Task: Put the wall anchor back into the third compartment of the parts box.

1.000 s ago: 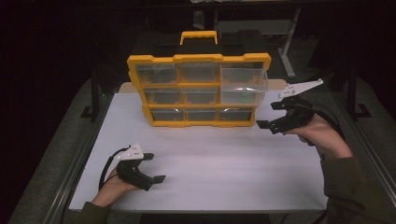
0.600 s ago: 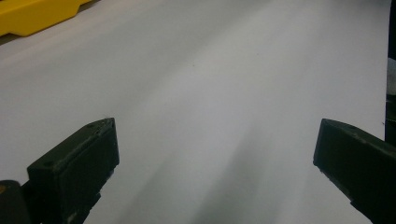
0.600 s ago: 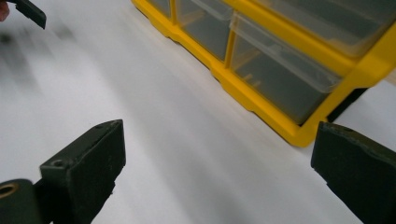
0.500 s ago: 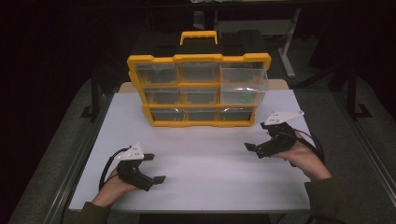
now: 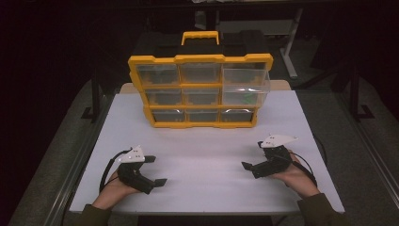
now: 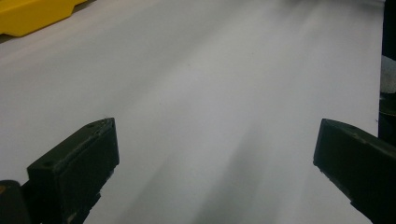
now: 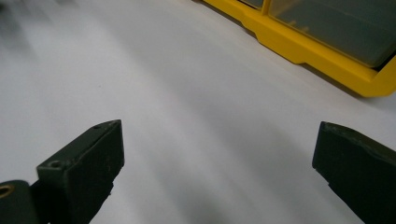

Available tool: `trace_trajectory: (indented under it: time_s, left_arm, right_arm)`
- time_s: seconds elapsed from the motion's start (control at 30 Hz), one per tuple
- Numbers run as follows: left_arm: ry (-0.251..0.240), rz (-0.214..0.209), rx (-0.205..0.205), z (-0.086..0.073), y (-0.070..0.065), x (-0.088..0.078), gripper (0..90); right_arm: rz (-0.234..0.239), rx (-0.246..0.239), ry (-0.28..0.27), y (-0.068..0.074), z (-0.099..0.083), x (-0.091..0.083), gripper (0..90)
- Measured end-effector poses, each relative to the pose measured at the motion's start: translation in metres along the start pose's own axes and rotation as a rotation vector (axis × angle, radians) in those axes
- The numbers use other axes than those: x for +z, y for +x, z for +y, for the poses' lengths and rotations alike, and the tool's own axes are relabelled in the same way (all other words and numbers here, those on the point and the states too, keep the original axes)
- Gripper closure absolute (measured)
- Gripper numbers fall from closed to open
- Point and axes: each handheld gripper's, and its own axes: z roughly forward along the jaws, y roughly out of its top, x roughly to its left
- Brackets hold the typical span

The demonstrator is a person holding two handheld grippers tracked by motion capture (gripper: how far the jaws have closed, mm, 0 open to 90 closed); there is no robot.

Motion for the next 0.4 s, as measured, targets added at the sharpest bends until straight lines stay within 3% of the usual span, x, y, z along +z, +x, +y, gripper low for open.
trace_trajectory:
  time_s: [0.4]
  left_arm:
    - [0.008, 0.003, -0.006, -0.002, 0.002, 0.001, 0.0]
  right_arm:
    - [-0.010, 0.004, 0.009, 0.011, -0.028, -0.001, 1.6]
